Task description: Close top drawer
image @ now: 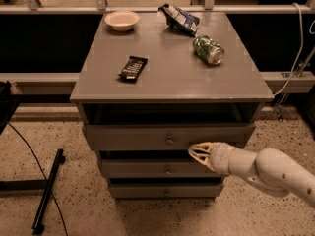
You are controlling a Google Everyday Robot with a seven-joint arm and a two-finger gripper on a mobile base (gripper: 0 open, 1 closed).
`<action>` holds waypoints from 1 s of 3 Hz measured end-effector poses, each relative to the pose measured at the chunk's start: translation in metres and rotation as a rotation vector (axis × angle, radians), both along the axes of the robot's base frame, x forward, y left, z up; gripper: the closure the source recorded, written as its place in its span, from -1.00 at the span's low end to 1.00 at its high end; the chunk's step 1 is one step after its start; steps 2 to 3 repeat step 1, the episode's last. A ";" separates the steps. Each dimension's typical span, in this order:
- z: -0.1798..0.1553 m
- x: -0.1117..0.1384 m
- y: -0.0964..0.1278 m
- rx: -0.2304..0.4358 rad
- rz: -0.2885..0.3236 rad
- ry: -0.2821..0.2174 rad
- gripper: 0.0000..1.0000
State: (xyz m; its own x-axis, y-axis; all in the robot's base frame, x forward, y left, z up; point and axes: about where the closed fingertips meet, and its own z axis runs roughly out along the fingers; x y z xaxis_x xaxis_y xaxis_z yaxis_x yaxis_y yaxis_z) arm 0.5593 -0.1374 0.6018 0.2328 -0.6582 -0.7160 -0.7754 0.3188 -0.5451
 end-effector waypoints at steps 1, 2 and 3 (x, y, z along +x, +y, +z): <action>0.018 -0.056 0.005 0.009 0.032 -0.012 1.00; 0.018 -0.056 0.005 0.009 0.032 -0.012 1.00; 0.018 -0.056 0.005 0.009 0.032 -0.012 1.00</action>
Offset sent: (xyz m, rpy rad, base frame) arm 0.0000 0.0000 0.0000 0.0000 0.0000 0.0000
